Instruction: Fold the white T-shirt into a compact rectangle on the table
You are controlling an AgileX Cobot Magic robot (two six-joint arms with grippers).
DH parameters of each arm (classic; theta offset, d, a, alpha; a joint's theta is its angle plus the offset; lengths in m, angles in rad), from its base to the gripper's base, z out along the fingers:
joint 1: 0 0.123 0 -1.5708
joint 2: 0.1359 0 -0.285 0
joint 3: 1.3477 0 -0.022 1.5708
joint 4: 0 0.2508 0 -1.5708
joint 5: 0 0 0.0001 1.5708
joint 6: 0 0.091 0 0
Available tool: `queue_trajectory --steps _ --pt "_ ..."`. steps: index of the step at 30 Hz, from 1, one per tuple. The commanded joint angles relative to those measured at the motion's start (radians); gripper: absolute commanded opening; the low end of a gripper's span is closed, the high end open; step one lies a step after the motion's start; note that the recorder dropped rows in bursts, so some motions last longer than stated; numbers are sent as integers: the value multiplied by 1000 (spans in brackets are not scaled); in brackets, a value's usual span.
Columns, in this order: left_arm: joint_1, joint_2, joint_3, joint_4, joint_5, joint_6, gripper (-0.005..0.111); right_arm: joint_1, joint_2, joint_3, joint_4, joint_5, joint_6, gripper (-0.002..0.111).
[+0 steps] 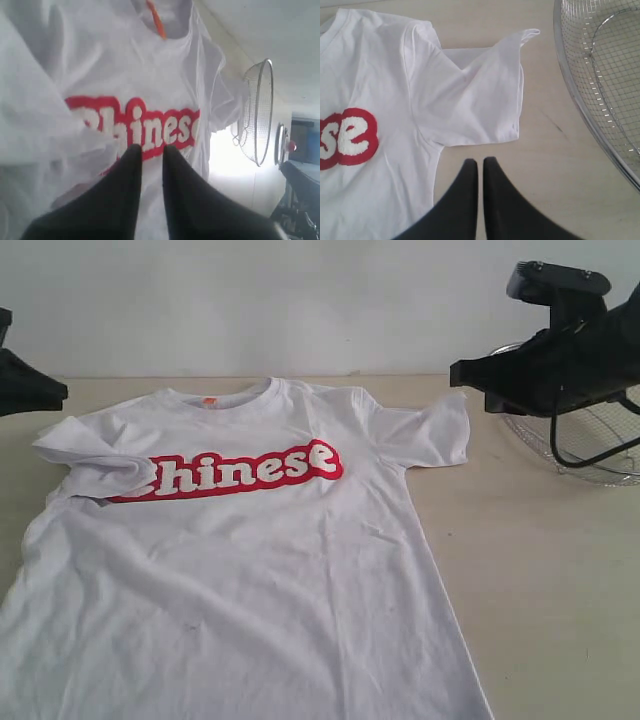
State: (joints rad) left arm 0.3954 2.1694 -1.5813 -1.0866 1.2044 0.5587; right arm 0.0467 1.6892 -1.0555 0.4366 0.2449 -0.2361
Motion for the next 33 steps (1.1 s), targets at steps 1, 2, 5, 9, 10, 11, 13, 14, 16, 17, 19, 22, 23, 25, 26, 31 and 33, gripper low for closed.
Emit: queue_trajectory --steps 1,2,5,9,10,11,13,14,16,17,19,22,23,25,26,31,33 --pt "6 -152 195 68 -138 -16 15 -5 -4 -4 -1 19 -7 0" --pt "9 -210 259 94 -225 -11 15 -5 -4 -4 -1 21 -7 0" --pt "30 -293 327 151 -383 -20 15 -5 -4 -4 -1 30 -7 0" --pt "38 -252 332 145 -413 -28 28 -5 -4 -4 -1 30 -7 0" --pt "38 -241 332 140 -418 -28 27 -5 -4 -4 -1 30 -7 0" --pt "38 -221 332 118 -424 -28 27 -5 -4 -4 -1 30 -7 0" --pt "38 -185 332 91 -429 -28 28 -5 -4 -4 3 28 -2 0" --pt "38 -168 332 89 -428 -28 29 -5 -4 -4 7 26 0 0" --pt "38 -125 332 84 -423 -21 40 -5 -4 -4 13 26 0 0" --pt "38 -100 332 59 -423 -16 50 -5 -4 -4 13 26 0 0" --pt "38 -81 332 24 -432 -11 61 -5 -4 -4 14 21 0 0" --pt "38 -58 332 -45 -449 38 65 -5 -4 -4 14 15 0 0" --pt "38 -52 332 -58 -456 46 64 -5 -4 -4 16 12 0 0" --pt "38 -43 332 -81 -468 75 63 -5 -4 -4 16 11 0 0" --pt "36 -40 332 -94 -472 88 63 -5 -4 -4 18 8 0 0" --pt "25 -34 330 -130 -468 125 63 -5 -4 -4 20 -9 0 0" --pt "21 -34 330 -133 -434 125 63 -5 -4 -4 22 -13 2 0"
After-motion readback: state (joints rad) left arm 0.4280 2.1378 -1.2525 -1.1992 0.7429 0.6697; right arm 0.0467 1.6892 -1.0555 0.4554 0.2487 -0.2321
